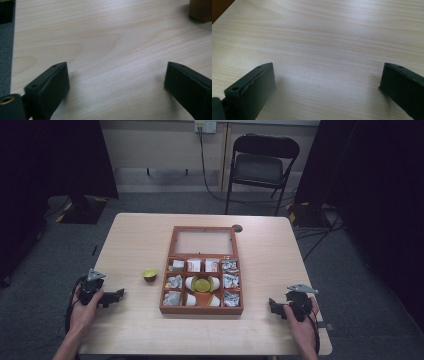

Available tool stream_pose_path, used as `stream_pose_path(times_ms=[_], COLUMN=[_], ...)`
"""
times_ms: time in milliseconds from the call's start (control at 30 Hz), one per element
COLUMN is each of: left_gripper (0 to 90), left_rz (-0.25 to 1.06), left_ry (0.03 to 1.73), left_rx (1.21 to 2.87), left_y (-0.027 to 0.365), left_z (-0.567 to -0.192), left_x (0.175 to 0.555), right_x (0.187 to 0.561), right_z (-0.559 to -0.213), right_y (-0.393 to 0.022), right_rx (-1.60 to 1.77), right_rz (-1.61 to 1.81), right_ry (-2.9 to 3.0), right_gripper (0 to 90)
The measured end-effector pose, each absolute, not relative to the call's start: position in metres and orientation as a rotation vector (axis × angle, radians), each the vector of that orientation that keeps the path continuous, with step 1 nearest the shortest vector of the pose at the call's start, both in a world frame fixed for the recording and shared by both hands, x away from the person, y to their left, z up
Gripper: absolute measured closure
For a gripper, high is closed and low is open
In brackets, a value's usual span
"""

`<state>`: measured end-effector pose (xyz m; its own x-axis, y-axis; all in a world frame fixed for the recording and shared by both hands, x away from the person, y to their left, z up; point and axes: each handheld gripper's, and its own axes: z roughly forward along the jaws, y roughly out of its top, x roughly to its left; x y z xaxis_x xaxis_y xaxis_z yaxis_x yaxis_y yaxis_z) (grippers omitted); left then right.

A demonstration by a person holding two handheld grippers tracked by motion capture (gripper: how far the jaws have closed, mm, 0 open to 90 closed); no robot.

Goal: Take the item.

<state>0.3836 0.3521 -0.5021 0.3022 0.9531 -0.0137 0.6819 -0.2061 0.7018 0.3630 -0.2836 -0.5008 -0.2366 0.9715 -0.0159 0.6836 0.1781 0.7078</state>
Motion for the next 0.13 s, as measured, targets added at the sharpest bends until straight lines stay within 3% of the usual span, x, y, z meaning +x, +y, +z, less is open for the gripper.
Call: stream_pose_path(times_ms=[133], left_gripper=[0.0], left_rz=[0.589], left_ry=[1.447], left_rx=[1.953], left_y=[0.352], left_z=[-0.5046], left_x=[0.3831], right_x=[0.3631], right_z=[-0.5008], right_y=[-0.2836], right_rx=[1.553], right_rz=[0.812], right_ry=[1.991], right_gripper=[0.0])
